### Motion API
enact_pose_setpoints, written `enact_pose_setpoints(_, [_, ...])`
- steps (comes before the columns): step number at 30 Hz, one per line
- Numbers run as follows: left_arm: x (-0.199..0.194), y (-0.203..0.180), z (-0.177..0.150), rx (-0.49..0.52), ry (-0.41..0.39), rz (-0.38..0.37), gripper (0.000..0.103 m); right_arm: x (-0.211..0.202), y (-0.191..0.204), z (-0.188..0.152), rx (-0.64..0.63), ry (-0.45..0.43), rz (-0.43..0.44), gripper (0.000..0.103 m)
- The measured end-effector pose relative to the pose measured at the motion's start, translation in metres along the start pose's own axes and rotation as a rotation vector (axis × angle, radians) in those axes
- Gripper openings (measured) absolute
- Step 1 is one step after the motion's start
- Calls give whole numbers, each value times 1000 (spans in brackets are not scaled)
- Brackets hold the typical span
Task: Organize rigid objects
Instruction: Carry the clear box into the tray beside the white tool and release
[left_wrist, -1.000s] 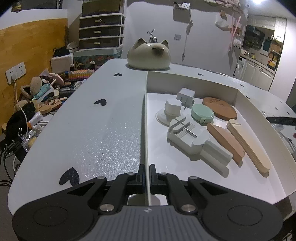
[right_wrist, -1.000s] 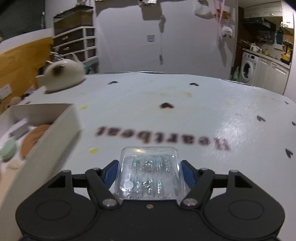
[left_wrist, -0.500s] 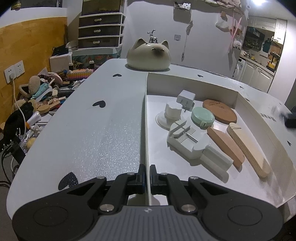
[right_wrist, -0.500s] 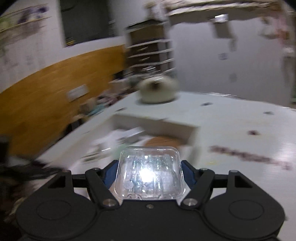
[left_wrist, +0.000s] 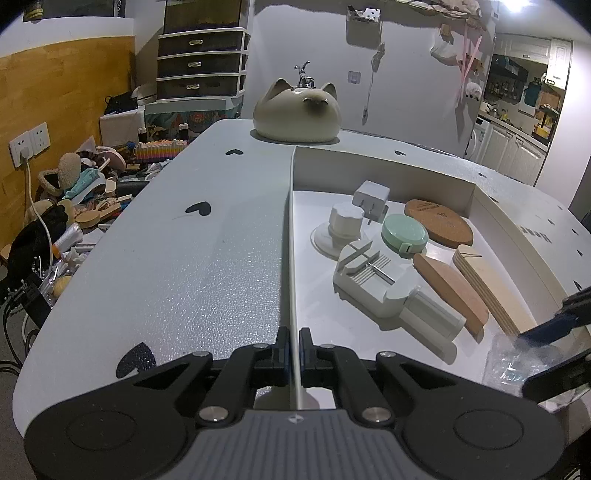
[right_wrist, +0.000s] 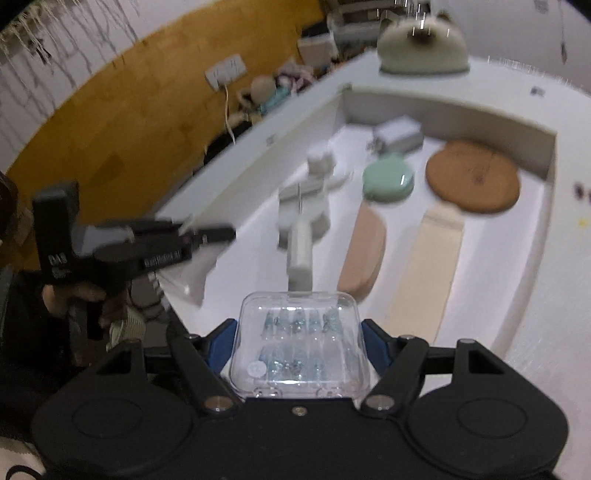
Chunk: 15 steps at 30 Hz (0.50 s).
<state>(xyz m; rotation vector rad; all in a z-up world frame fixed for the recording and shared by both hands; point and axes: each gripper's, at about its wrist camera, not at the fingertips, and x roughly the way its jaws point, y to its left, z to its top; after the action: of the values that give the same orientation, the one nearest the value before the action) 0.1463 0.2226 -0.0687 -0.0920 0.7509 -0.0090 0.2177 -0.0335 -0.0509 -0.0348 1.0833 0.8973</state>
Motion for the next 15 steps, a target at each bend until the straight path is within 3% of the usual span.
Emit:
enact_pose_setpoints(13, [0,0,0,1,-2,1,4,24,15,15,-57,-22,-140,74])
enact_pose_setpoints(15, [0,-1,0,2,-2,1,4,25,18,14,-61,-7,-150,81])
